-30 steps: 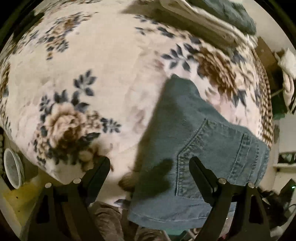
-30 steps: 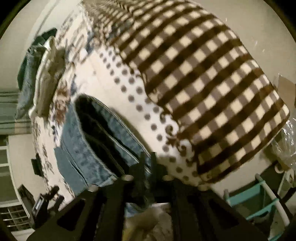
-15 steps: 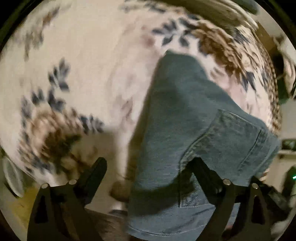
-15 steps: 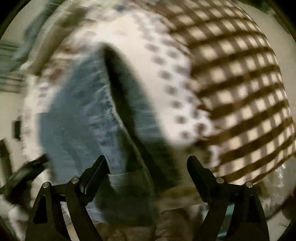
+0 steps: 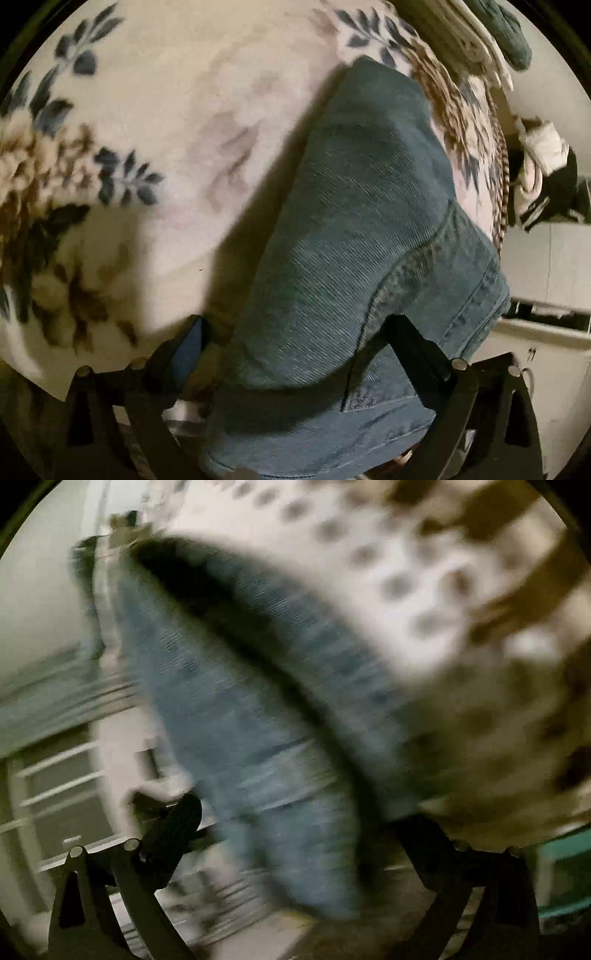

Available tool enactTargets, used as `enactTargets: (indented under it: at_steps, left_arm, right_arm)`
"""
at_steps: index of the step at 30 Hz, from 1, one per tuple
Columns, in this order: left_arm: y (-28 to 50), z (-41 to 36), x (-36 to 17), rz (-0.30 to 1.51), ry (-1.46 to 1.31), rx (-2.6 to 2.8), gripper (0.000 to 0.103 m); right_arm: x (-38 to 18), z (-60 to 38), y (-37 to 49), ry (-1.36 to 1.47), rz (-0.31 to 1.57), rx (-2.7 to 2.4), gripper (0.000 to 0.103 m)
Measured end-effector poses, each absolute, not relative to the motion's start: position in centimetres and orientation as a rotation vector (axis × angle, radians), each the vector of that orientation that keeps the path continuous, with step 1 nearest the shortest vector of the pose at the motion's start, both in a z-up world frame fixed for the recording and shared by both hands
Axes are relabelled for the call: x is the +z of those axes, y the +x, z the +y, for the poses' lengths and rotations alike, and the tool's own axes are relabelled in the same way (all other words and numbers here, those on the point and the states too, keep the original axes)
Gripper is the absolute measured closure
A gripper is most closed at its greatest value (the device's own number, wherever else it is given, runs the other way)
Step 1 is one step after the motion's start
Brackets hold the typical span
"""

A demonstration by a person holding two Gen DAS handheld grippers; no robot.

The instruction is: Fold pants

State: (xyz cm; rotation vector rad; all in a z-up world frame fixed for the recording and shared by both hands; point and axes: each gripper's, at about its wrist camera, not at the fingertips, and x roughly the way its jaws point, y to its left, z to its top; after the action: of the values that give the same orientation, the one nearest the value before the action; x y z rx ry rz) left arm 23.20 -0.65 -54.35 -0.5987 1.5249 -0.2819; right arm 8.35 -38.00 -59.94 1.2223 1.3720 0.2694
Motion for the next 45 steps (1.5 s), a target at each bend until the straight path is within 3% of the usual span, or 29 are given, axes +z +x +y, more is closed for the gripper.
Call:
enactTargets:
  at_steps: [3, 6, 8, 10, 11, 13, 16, 31, 37, 45]
  left_arm:
    - [23.3, -1.4, -54.3, 1.524, -0.569, -0.301, 0.003]
    - [23.1, -1.4, -54.3, 1.522, -0.564, -0.301, 0.003]
    - [23.2, -1.8, -54.2, 1.522, -0.563, -0.318, 0.004]
    - [23.1, -2.1, -53.7, 1.497, -0.548, -0.32, 0.025]
    - [22.8, -2.0, -53.5, 1.493, -0.524, -0.313, 0.031]
    - [22.4, -2.1, -52.9, 1.473, -0.504, -0.316, 0.061]
    - [21.7, -2.2, -50.5, 1.402, -0.488, -0.346, 0.078]
    - [25.3, 0.7, -37.0, 1.262, -0.463, -0.451, 0.082]
    - [31.3, 1.8, -30.2, 1.176, -0.446, -0.477, 0.082]
    - [44.2, 3.0, -24.4, 1.08, -0.462, -0.443, 0.082]
  right_arm:
    - [-60.8, -36.4, 9.0, 1.102, 1.412, 0.257, 0.001]
    - [-61.5, -36.7, 9.0, 1.221, 1.345, 0.225, 0.0]
    - [-61.0, -36.3, 8.8, 1.195, 1.314, 0.212, 0.009]
    - [-60.2, -35.5, 8.5, 1.088, 1.322, 0.174, 0.045]
    - [-59.8, -35.0, 8.5, 1.063, 1.313, 0.161, 0.048]
    - [-58.9, -34.4, 8.4, 1.035, 1.31, 0.111, 0.058]
    - [-57.5, -32.5, 8.9, 0.975, 1.3, 0.057, 0.066]
    - [-40.2, -29.4, 11.1, 0.839, 1.161, 0.078, 0.07]
    - [-32.8, -27.8, 17.0, 0.834, 1.057, 0.105, 0.07]
    - [-26.6, -27.5, 32.4, 0.8, 0.967, 0.194, 0.07]
